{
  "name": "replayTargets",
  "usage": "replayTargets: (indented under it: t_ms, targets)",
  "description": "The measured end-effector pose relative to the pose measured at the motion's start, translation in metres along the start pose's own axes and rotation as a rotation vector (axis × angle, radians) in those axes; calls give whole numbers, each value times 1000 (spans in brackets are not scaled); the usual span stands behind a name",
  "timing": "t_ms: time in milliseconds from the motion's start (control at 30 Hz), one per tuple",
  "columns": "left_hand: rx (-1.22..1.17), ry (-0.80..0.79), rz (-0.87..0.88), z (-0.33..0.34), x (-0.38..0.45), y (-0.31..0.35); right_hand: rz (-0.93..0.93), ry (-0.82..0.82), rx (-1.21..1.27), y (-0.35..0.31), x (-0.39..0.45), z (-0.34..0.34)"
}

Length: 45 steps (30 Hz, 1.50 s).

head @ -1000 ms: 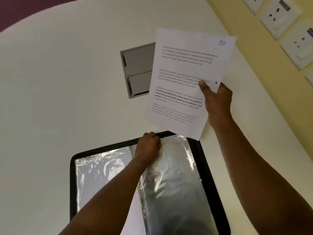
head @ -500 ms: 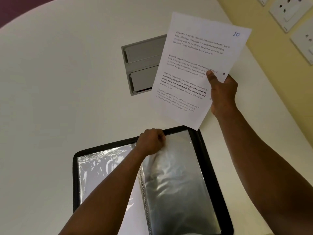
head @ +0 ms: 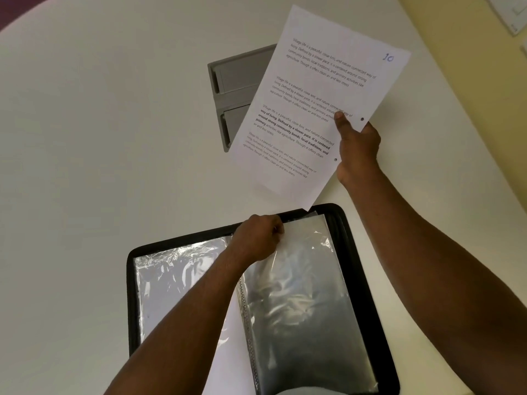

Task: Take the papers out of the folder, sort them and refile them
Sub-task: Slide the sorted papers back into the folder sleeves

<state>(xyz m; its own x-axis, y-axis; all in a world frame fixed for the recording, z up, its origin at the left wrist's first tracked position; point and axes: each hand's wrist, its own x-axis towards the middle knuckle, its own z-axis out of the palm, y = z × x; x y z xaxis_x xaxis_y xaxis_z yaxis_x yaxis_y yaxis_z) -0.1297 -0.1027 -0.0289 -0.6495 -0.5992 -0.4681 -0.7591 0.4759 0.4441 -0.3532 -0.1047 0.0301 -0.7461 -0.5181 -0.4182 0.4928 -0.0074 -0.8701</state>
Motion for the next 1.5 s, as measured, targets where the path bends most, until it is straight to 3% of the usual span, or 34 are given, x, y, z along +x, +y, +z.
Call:
replayTargets:
  t_ms: [300, 533, 767, 1033, 1267, 1500]
  targets:
    - [-23, 21, 30, 2, -3, 6, 6, 1, -2, 9, 9, 1]
    - [-117, -123, 52, 0, -4, 11, 28, -17, 13, 20, 12, 8]
    - [-123, -38, 59, 1, -1, 6, 91, -66, -10, 43, 15, 8]
    - [-188, 67, 13, -1, -9, -3, 239, -228, -289, 72, 26, -9]
    - [-127, -16, -38, -3, -9, -15, 259, -422, -388, 69, 47, -20]
    - [-44, -142, -128, -4, -6, -33, 290, -509, -474, 66, 67, -16]
